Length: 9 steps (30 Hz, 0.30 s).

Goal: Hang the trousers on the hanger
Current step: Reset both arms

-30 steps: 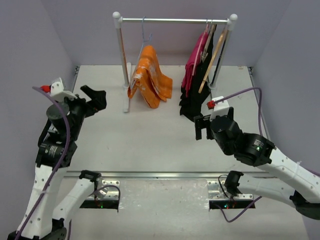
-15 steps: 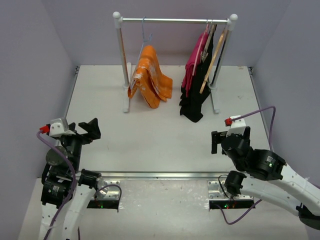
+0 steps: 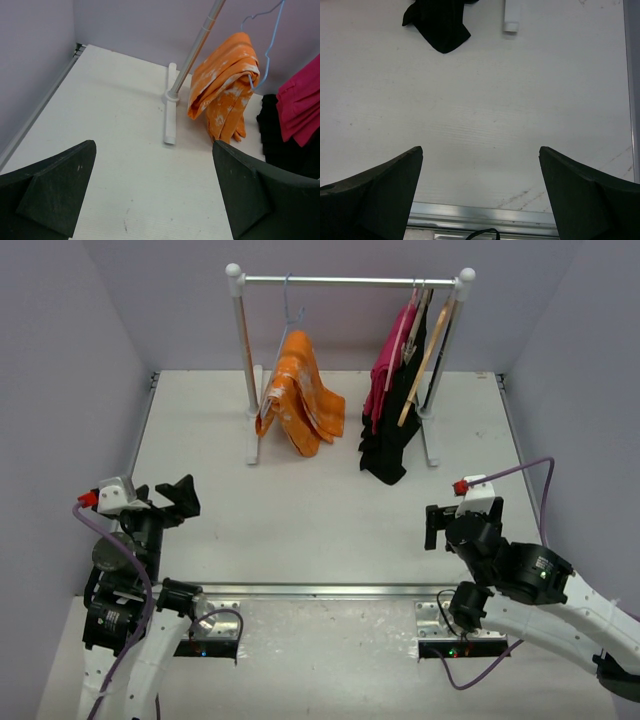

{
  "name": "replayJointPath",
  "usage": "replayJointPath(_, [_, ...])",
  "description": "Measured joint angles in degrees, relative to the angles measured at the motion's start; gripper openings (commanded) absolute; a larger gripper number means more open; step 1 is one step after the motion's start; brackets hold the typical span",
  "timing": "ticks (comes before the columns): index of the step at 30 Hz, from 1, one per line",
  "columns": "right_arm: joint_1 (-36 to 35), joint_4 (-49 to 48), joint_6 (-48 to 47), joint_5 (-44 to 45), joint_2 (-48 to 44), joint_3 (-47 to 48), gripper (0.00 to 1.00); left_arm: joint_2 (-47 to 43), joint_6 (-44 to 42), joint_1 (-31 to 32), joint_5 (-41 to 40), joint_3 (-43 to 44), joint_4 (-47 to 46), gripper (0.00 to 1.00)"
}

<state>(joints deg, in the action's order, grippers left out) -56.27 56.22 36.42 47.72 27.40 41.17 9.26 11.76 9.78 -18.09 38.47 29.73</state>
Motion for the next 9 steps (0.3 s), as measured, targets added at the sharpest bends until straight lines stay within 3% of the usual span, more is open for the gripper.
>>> replayJointPath(9, [0.00, -0.02, 0.75, -0.07, 0.87, 0.00, 0.99, -0.02, 0.30, 0.00, -0.93, -0.34, -0.06, 1.00])
